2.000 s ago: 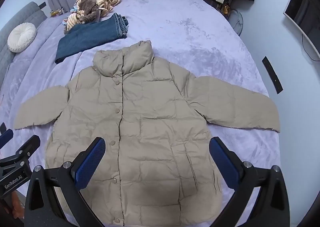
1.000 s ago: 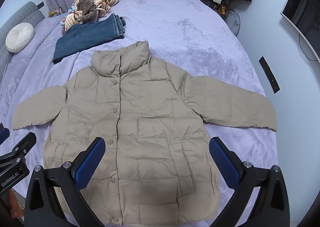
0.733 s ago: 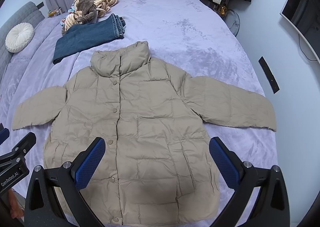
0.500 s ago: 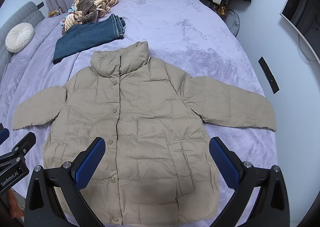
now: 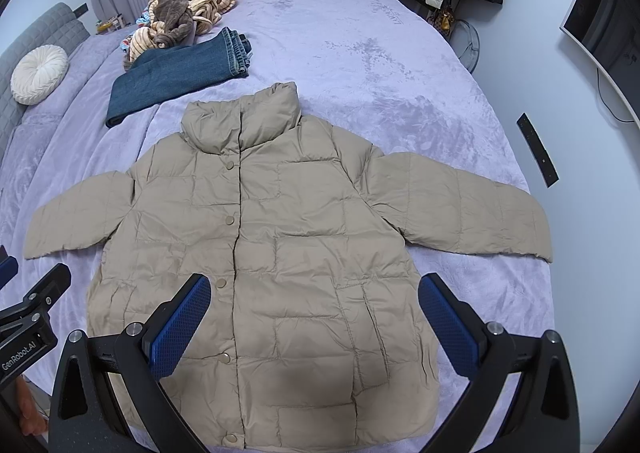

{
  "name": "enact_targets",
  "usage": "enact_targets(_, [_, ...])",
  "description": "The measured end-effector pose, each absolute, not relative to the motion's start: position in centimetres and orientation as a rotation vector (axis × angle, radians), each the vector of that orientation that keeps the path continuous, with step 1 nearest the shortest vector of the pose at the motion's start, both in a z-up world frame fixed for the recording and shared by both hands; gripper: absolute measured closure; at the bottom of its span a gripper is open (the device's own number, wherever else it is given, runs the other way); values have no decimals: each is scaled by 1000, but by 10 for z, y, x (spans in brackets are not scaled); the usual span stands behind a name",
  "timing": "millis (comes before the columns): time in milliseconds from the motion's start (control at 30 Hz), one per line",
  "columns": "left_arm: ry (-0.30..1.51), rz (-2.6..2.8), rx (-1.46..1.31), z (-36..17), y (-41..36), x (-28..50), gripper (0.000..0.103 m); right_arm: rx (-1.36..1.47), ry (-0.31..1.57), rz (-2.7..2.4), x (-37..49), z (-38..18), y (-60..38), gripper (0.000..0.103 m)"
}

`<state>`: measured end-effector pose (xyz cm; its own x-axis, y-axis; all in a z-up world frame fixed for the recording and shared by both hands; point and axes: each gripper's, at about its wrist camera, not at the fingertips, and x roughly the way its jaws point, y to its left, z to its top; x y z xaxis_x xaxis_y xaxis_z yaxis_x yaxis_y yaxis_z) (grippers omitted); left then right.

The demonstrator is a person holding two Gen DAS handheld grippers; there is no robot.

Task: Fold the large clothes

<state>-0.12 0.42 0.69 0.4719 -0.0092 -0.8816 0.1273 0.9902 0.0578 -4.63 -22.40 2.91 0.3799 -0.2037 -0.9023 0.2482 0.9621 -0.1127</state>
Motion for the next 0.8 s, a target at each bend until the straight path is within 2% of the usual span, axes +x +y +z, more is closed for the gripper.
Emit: enact_targets(800, [1079,-80,116,9,11,-3,0,43,1146,-290,-45,28,-223,0])
